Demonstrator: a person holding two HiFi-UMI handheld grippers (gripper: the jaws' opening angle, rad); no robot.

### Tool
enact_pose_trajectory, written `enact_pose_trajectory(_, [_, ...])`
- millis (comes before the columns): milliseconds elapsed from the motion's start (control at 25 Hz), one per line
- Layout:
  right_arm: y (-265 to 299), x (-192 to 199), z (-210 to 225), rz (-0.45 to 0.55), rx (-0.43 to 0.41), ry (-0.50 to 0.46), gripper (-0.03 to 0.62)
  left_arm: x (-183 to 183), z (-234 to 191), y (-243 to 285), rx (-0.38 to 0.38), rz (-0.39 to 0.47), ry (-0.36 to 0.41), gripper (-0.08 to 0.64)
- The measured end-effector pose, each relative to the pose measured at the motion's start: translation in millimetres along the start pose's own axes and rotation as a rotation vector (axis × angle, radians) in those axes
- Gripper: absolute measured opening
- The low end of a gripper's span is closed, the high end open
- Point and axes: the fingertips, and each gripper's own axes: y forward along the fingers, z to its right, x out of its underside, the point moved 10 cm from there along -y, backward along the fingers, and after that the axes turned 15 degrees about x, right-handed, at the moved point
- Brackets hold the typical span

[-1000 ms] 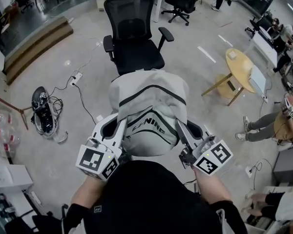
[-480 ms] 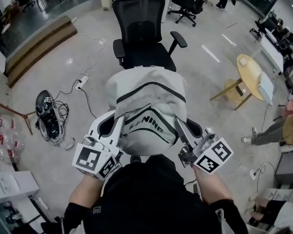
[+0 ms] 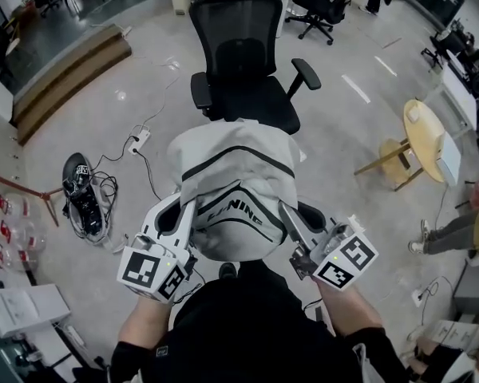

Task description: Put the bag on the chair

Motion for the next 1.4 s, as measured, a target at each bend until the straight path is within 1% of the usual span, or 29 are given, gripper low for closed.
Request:
enact_pose_trajectory(240, [51,-19,57,-0.005,-0.034,-0.002,0.035,-6,-35,61,-0.037,-0.003,0.006,0.028])
enact_pose_trajectory(360, [73,-36,87,-0.004,-0.048,-0.005,0.035,-14,-48,93,-0.049,-0.006,0.001,0.026])
enact_pose_trajectory(600, [102,-73,134,0.029,-0.076,-0.056,0.035,-33,-65,150,-0.058,0.032,0.015,0.026])
enact_pose_trajectory(720, [117,-86,153,0.040,-0.070,-0.070,0.035,-39,-78,175,-0.055,0.047,0.011,0.027])
enact_pose_trajectory(880, [138,-103,175,0.042,-0.048,-0.077,0.035,-49,-96,206,-0.035,0.050,0.013,0.026])
enact_pose_trajectory(1080, [175,-111,196,0.027,-0.021,-0.074,0.037,-51,-136,238,-0.010,0.042,-0.004,0.026])
enact_pose_trajectory(1240, [215,-117,211,0.015,0.017,-0.059,0.035,-56,-181,267,0.033,0.026,-0.020,0.026])
enact_pose_trajectory(1400, [265,-128,228,0.022,0.059,-0.046,0.037,-68,-238,303,0.085,0.012,-0.020,0.026])
